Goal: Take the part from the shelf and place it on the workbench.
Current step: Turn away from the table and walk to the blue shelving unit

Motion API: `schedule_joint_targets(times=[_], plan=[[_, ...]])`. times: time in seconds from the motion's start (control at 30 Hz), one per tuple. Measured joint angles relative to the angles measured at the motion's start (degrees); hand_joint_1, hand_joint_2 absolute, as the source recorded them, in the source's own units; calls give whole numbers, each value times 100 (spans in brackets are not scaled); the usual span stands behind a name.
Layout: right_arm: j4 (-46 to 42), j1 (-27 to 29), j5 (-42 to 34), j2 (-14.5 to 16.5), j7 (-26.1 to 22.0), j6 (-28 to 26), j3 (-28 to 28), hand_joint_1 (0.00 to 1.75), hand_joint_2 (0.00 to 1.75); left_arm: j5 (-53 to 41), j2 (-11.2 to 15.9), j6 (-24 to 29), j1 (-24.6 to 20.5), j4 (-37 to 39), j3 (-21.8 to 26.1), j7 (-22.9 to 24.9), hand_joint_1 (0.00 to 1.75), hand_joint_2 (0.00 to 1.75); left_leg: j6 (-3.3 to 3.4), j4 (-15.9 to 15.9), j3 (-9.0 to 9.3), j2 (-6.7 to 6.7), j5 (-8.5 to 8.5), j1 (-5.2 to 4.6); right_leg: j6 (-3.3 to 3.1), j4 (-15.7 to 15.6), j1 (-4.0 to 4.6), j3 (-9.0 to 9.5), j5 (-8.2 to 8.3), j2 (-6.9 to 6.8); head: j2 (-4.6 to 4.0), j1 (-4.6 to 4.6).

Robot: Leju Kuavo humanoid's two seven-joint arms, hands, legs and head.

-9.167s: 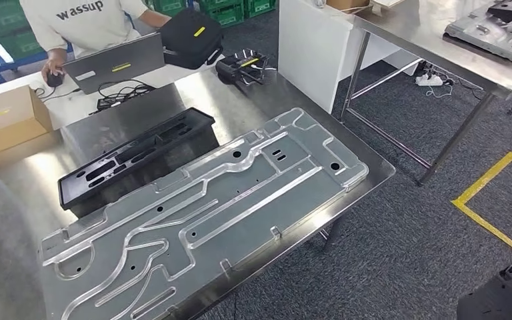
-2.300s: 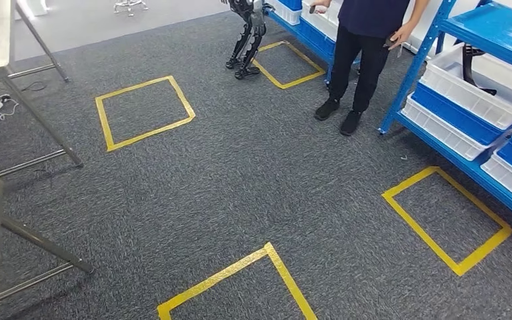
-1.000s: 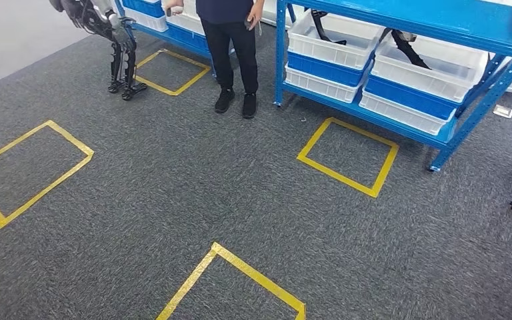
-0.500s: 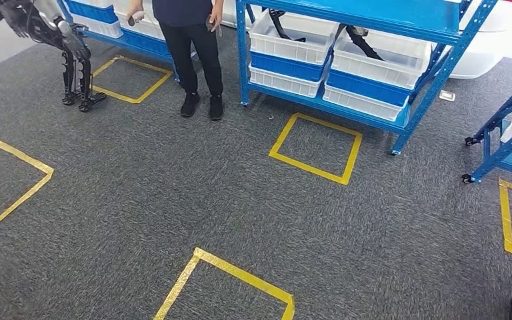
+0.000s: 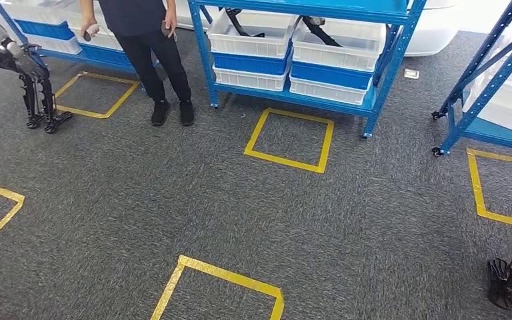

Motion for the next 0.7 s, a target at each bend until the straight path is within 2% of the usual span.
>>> schedule_joint_targets(times=[0.03,0.07,0.1,0.13,0.17,0.23,0.27,0.3,0.33,0.37,0.4,0.43,0.47,0.5,0.53,0.57,0.6,0.63,0.67,0.7], plan=[[-22,1,34,13,7,0,-12,0,0,23,0,-10,-3,0,4,-23,0,0,-14,452,-209,-55,-200,4,-19,1,2,-14,9,53,0,0],[-39,3,66,26,11,0,-22,0,0,45,1,-19,-9,0,10,-43,0,0,-19,810,-376,-73,-321,6,-29,2,5,-24,16,113,0,-1],[-56,7,102,37,17,0,-32,0,0,68,1,-29,-14,0,17,-60,0,0,-15,983,-456,-80,-333,5,-34,2,7,-29,23,183,0,-1],[-71,11,140,50,26,0,-39,0,0,88,1,-38,-19,0,25,-64,0,0,1,900,-412,-91,-224,5,-33,3,9,-28,30,257,0,-1],[-86,12,174,67,37,0,-43,0,0,104,1,-46,-13,0,31,-67,0,0,27,573,-257,-126,-19,4,-27,3,11,-22,38,336,0,-1],[-117,12,234,117,60,0,-54,0,0,121,6,-52,-1,4,38,-72,0,0,110,-315,142,-395,398,-2,1,9,15,-33,58,480,0,-3],[-133,10,263,140,74,1,-61,0,0,125,9,-52,0,8,39,-74,0,0,131,-641,269,-523,515,-6,22,14,16,-57,73,547,0,-3],[-148,11,298,159,92,2,-69,0,0,130,13,-52,2,12,40,-77,0,0,142,-815,324,-615,560,-15,47,18,13,-89,89,606,0,-2],[-160,13,336,171,115,3,-76,0,0,136,14,-52,4,15,41,-78,0,0,142,-872,329,-614,558,-23,80,17,10,-122,110,672,0,-2],[-171,20,377,176,144,6,-80,0,0,140,12,-51,7,16,41,-79,0,44,139,-891,323,-546,574,-21,113,13,-6,-150,130,734,0,0],[-182,26,414,182,176,13,-82,0,0,145,10,-51,8,17,41,-78,0,87,158,-907,323,-486,593,-14,141,38,-16,-172,125,712,0,0],[-192,30,448,188,216,27,-83,0,0,147,8,-50,5,19,41,-76,0,131,186,-922,327,-424,612,0,168,139,-16,-222,55,600,0,4],[-204,31,486,193,268,54,-84,0,0,142,5,-50,3,19,41,-71,0,175,212,-936,328,-361,629,13,195,368,-11,-323,-94,441,0,8],[-215,29,523,197,327,91,-84,0,0,132,4,-50,6,20,41,-65,0,175,229,-938,325,-302,635,17,219,723,-10,-477,-304,260,0,12],[-223,25,560,202,389,129,-83,0,0,122,3,-50,16,20,41,-57,0,175,239,-938,319,-241,635,17,249,1157,-9,-674,-531,142,0,16],[-228,23,588,205,443,162,-82,0,44,113,3,-50,27,22,42,-48,0,175,240,-936,312,-182,635,17,276,1550,-20,-847,-694,99,0,17],[-234,23,605,209,481,190,-81,0,87,106,3,-50,34,24,42,-44,0,175,239,-935,308,-133,635,19,298,1776,-34,-939,-752,82,0,17],[-241,26,625,213,522,230,-80,0,131,98,2,-51,36,25,42,-40,0,175,236,-933,309,-96,634,24,319,1764,-50,-905,-694,74,0,17],[-250,31,656,214,586,302,-77,0,175,89,2,-52,33,27,42,-37,0,175,226,-930,314,-75,631,34,336,1503,-66,-747,-540,66,0,16],[-258,35,708,214,687,415,-68,0,175,75,1,-56,28,27,41,-31,0,175,206,-922,323,-62,624,44,353,1068,-82,-495,-342,51,0,16]])
